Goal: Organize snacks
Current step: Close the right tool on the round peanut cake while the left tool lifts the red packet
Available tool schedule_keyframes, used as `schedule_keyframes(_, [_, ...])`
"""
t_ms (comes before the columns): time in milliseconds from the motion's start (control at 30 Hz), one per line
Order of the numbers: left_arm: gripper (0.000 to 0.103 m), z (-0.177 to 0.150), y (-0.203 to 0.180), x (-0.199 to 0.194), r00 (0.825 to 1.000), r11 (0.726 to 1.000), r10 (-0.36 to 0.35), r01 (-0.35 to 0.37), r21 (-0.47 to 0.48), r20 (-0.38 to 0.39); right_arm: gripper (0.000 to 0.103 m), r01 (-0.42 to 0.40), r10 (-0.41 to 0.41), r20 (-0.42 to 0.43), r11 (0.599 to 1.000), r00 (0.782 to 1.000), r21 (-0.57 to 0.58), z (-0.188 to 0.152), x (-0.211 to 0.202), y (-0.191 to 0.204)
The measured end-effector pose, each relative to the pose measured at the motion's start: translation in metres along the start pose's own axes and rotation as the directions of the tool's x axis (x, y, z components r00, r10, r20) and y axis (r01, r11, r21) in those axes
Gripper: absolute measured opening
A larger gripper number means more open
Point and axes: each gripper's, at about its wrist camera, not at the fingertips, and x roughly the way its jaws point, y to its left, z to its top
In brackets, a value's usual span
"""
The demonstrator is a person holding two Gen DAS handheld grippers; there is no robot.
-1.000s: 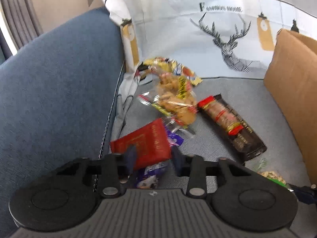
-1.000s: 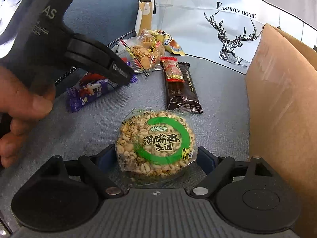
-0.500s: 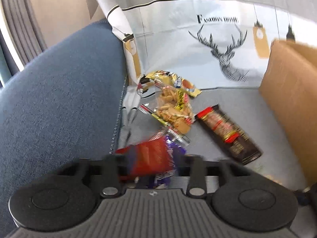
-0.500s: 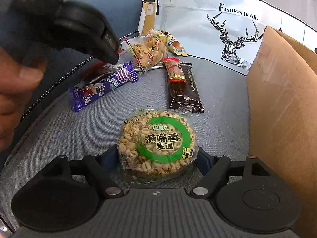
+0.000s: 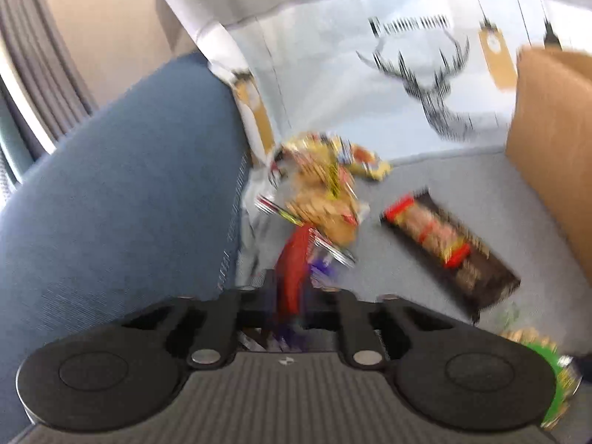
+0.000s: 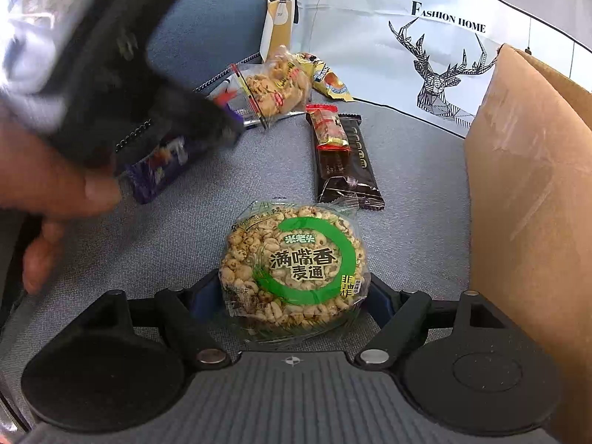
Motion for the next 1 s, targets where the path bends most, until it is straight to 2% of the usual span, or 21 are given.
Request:
schedule_keyframes(67, [0.006, 0.004, 0.008, -0.007, 0.999, 0.998, -0.032, 0.033, -0.053, 0.012, 0.081, 0.0, 0.0, 0.0, 1.0, 1.0, -0.003, 0.0, 0.0, 0.0])
schedule_keyframes(200, [0.006, 0.011, 0.013, -0.024, 0.997, 0.994, -0.052, 0.057, -0.089, 0.062, 0.081, 0.003, -0.003, 0.001, 1.0, 1.0, -0.007, 0.0, 0.0, 0.001])
schedule_keyframes(300, [0.006, 0.017, 0.02, -0.038, 0.987, 0.978, -0.125, 0.14, -0.154, 0.103, 0.081, 0.003, -0.003, 0.002, 1.0, 1.0, -0.01, 0.0, -0.001, 0.001])
schedule_keyframes(367, [0.006, 0.021, 0.028, -0.045, 0.972, 0.952, -0.193, 0.218, -0.213, 0.132, 0.081, 0.003, -0.003, 0.002, 1.0, 1.0, -0.01, 0.0, -0.001, 0.001])
schedule_keyframes(433, [0.006, 0.022, 0.04, -0.048, 0.949, 0.905, -0.278, 0.31, -0.291, 0.147, 0.081, 0.003, -0.003, 0.002, 1.0, 1.0, -0.012, 0.0, -0.001, 0.001])
schedule_keyframes(500, [0.006, 0.021, 0.05, -0.043, 0.899, 0.814, -0.409, 0.437, -0.382, 0.157, 0.081, 0.003, -0.003, 0.002, 1.0, 1.0, -0.012, 0.0, -0.001, 0.001])
schedule_keyframes(533, [0.006, 0.018, 0.056, -0.038, 0.868, 0.755, -0.471, 0.489, -0.437, 0.159, 0.081, 0.003, -0.003, 0.002, 1.0, 1.0, -0.01, 0.0, -0.001, 0.002])
schedule_keyframes(600, [0.006, 0.012, 0.063, -0.028, 0.825, 0.667, -0.546, 0.534, -0.519, 0.146, 0.081, 0.003, -0.003, 0.002, 1.0, 1.0, -0.01, 0.0, -0.001, 0.002])
schedule_keyframes(633, [0.006, 0.009, 0.064, -0.021, 0.805, 0.633, -0.579, 0.544, -0.551, 0.129, 0.081, 0.003, -0.003, 0.002, 1.0, 1.0, -0.01, 0.0, -0.001, 0.002])
schedule_keyframes(667, [0.006, 0.005, 0.064, -0.013, 0.792, 0.613, -0.603, 0.537, -0.579, 0.097, 0.081, 0.003, -0.003, 0.002, 1.0, 1.0, -0.011, 0.0, -0.001, 0.001])
schedule_keyframes(700, [0.006, 0.001, 0.064, -0.007, 0.8, 0.623, -0.597, 0.505, -0.597, 0.054, 0.081, 0.003, -0.003, 0.002, 1.0, 1.0, -0.011, 0.0, -0.001, 0.001])
schedule_keyframes(767, [0.006, -0.003, 0.06, 0.003, 0.852, 0.709, -0.52, 0.392, -0.587, -0.06, 0.081, 0.002, -0.002, 0.001, 1.0, 1.0, -0.011, 0.0, -0.001, 0.001])
schedule_keyframes(800, [0.007, -0.004, 0.057, 0.006, 0.864, 0.74, -0.494, 0.36, -0.568, -0.096, 0.081, 0.002, -0.002, 0.001, 1.0, 1.0, -0.011, 0.0, -0.001, 0.001])
schedule_keyframes(833, [0.008, -0.004, 0.055, 0.006, 0.864, 0.751, -0.491, 0.358, -0.554, -0.107, 0.081, 0.0, 0.0, 0.0, 1.0, 1.0, -0.009, 0.001, -0.001, 0.001])
schedule_keyframes(933, [0.008, 0.0, 0.049, 0.004, 0.862, 0.752, -0.495, 0.362, -0.552, -0.109, 0.081, -0.002, 0.002, -0.002, 1.0, 1.0, -0.011, 0.0, -0.001, 0.001])
schedule_keyframes(1000, [0.009, 0.0, 0.046, 0.005, 0.871, 0.766, -0.476, 0.342, -0.545, -0.122, 0.081, -0.004, 0.004, -0.004, 1.0, 1.0, -0.01, 0.001, -0.001, 0.001])
